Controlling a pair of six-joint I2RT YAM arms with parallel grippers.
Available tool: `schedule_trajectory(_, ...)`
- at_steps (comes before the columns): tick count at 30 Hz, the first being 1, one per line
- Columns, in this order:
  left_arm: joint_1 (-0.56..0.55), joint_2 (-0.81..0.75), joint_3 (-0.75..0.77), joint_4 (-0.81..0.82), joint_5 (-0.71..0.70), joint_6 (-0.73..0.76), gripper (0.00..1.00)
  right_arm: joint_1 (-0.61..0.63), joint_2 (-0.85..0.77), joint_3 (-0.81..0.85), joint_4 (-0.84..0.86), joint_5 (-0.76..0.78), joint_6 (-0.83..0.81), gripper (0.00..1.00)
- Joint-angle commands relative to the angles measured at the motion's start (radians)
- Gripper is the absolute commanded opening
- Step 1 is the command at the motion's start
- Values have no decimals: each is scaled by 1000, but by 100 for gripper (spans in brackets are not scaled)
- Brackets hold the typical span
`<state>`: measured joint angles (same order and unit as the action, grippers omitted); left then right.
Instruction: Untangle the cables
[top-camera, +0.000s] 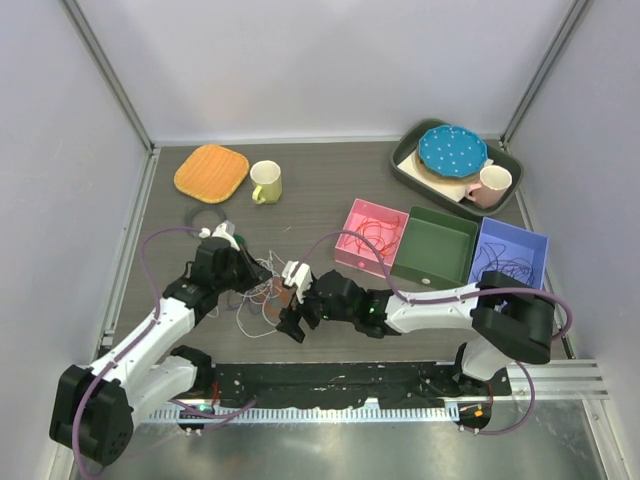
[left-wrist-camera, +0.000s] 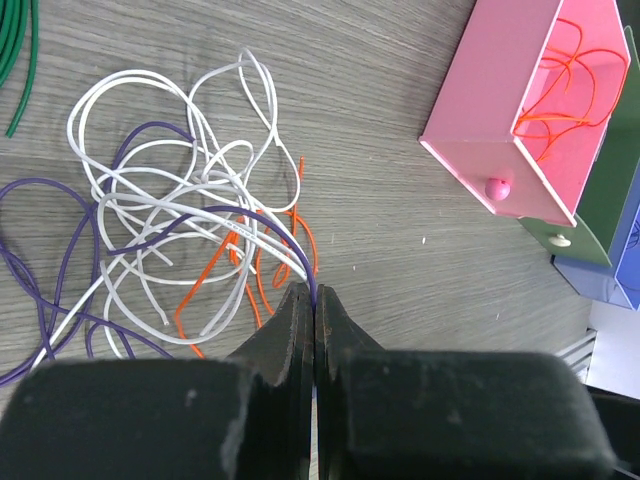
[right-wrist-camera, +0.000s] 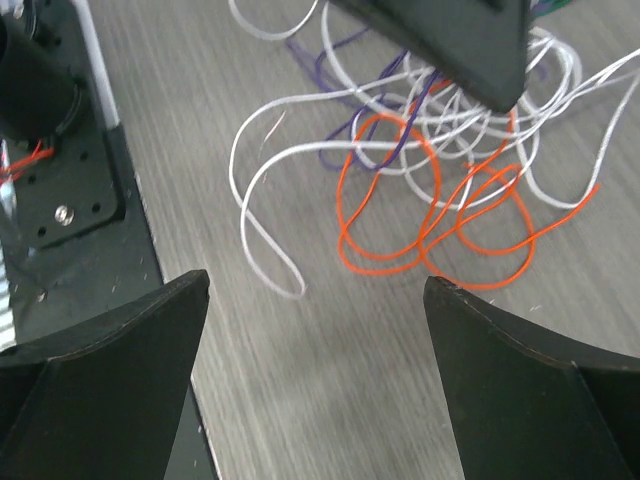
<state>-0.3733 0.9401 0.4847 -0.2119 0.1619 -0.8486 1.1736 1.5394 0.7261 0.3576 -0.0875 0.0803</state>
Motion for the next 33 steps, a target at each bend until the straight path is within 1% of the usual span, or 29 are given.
schedule_trajectory(1, -6, -18, 3, 54, 22, 0, 0, 5, 19, 38, 205, 141, 44, 93)
schedule_trajectory(3, -6, -21, 2, 55, 22, -4, 0, 4, 40, 55, 211, 192, 79, 91)
schedule_trajectory(6, -7, -29, -1, 54, 21, -9, 0, 4, 70, 78, 189, 209, 78, 88)
schedule_trajectory(10, -7, -35, 0, 37, -16, -18, 0, 4, 87, 104, 159, 193, 133, 87)
schedule_trajectory(13, -7, -27, 6, 23, -36, -30, 0, 4, 99, 111, 198, 190, 211, 82)
schedule_trajectory(16, -7, -18, 8, 23, -41, -44, 0, 3, 128, 137, 218, 148, 275, 77)
schedule_trajectory(21, -7, -7, 6, 22, -44, -64, 0, 5, 186, 177, 233, 115, 286, 75)
schedule_trajectory(24, -9, -12, 3, 19, -48, -78, 0, 4, 215, 188, 248, 123, 294, 71)
schedule_trajectory(26, -9, -15, -1, 20, -50, -81, 0, 4, 226, 196, 259, 118, 292, 70)
schedule_trajectory(30, -7, -24, -1, 19, -45, -84, 0, 4, 237, 205, 254, 158, 292, 69)
schedule_trajectory(33, -7, -27, -6, 17, -45, -87, 0, 6, 240, 196, 279, 167, 306, 64)
